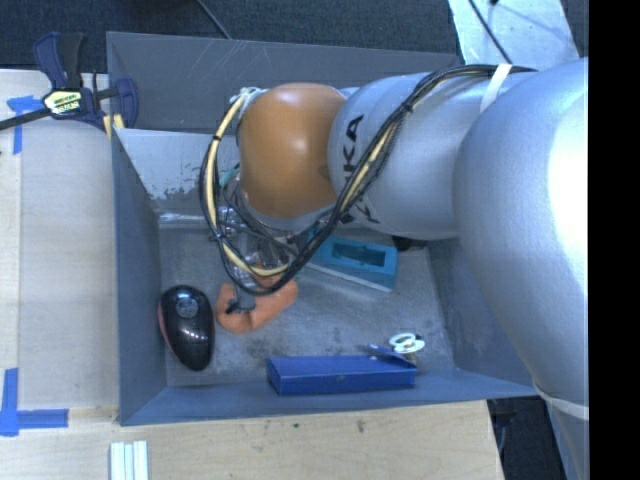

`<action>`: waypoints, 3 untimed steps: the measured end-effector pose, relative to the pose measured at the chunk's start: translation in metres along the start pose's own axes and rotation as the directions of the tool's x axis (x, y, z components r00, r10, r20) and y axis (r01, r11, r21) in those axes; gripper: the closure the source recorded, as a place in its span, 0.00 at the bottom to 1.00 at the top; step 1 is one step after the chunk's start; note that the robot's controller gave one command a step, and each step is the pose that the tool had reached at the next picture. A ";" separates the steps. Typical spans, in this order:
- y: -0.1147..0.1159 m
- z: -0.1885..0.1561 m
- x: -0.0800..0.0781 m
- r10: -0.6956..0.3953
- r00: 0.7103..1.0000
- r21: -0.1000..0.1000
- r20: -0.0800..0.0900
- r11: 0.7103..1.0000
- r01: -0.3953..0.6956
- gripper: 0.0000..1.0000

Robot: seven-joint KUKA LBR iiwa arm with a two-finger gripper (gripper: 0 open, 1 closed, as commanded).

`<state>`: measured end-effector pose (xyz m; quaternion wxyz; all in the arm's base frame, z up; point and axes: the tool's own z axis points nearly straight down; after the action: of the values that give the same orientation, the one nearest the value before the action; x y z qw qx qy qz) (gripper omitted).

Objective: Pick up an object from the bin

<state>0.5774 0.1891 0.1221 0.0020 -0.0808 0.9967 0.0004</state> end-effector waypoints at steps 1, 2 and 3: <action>-0.030 -0.002 0.050 -0.058 0.998 0.002 -0.005 0.998 0.058 0.00; -0.041 0.016 0.039 -0.009 1.000 0.000 -0.004 1.000 0.009 0.00; -0.055 0.041 0.024 -0.195 0.981 0.000 0.001 0.981 0.195 0.00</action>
Offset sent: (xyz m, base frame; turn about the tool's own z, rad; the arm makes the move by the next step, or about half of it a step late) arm -0.0285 -0.0503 -0.0221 0.0096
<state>0.5627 0.1306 0.0807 0.0026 -0.1780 0.9840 0.0003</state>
